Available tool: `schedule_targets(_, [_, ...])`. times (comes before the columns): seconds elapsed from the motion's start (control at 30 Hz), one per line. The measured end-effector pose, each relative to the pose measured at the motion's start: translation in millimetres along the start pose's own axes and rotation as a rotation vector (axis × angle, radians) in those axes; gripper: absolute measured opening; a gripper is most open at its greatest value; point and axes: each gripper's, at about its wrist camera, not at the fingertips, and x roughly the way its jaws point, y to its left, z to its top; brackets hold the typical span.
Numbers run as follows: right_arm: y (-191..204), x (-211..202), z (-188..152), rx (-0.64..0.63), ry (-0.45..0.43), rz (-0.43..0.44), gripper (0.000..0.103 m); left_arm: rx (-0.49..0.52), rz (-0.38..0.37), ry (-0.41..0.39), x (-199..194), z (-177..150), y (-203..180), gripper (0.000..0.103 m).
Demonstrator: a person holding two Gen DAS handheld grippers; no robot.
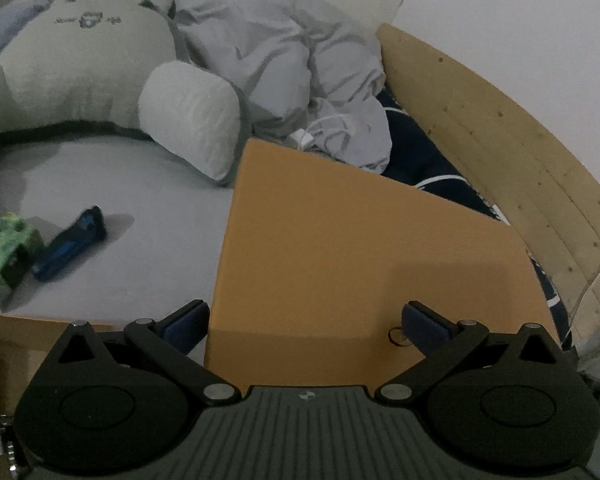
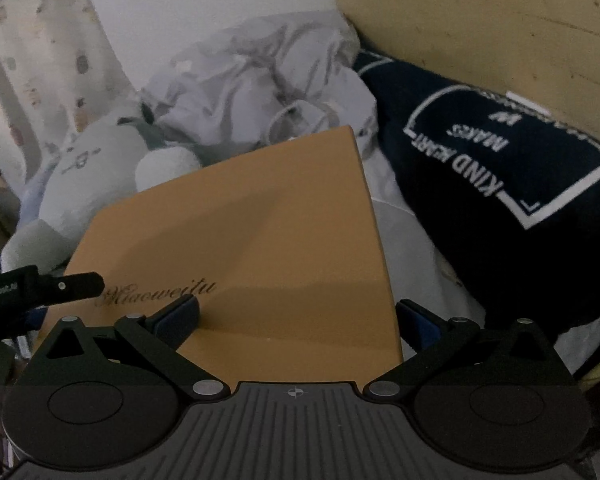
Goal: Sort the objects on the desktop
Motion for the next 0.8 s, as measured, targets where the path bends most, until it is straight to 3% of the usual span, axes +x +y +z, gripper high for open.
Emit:
schedule_targets(0.37, [64.7, -43.4, -20.4, -0.074, -0.008, 0.076, 0.103, -0.043, 0.040, -0.079, -79.2, -13.2, 40.7, 0.103])
schedule_targets(0.8, [172.9, -45.2, -70.5, -0.186, 0.054, 0.193, 0.103, -0.133, 0.155, -0.130, -152.4, -42.9, 125.7, 0.103])
